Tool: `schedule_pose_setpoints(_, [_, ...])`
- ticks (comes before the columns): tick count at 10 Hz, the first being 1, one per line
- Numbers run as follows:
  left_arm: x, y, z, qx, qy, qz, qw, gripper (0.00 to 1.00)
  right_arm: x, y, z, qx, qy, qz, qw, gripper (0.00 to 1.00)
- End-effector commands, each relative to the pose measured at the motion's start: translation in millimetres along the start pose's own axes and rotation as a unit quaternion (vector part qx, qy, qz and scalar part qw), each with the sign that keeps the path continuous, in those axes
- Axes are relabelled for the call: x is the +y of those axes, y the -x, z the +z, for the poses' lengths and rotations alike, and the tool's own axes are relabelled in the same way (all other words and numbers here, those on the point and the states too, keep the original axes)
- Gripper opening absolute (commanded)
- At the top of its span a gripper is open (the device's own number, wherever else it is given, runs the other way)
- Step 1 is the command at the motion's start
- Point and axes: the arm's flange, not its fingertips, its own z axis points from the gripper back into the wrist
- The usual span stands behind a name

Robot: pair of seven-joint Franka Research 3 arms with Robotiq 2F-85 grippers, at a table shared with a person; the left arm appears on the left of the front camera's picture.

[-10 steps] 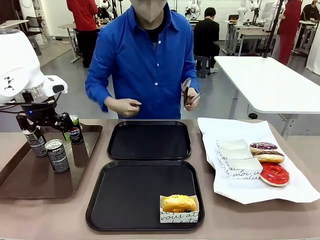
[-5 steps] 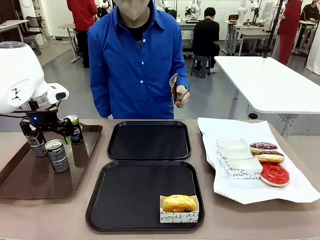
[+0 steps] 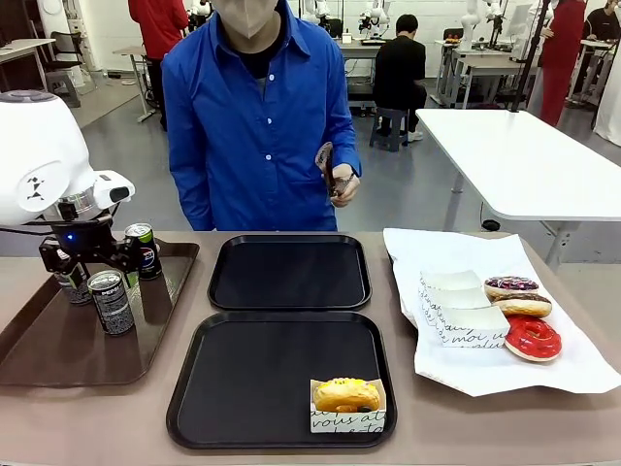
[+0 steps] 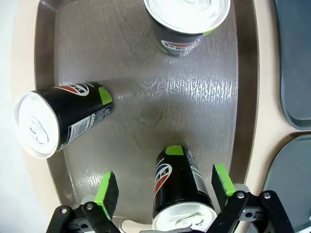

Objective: Set up donuts and drinks on trays.
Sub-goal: Pick up one Pepsi coke and place it on the Flat Tray.

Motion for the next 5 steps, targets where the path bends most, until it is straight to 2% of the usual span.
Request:
schedule_pose_setpoints(1, [-8, 6, -5, 0.017, -0.006, 0.016, 1.000, 1.00, -1, -1, 0, -0.002, -0.009, 0.005, 1.000, 1.00])
schedule_pose_setpoints(5, [-15, 20, -7, 0.022, 0.007, 0.017, 1.000, 1.00, -1, -1, 0, -0.002, -0.009, 0.005, 1.000, 1.00])
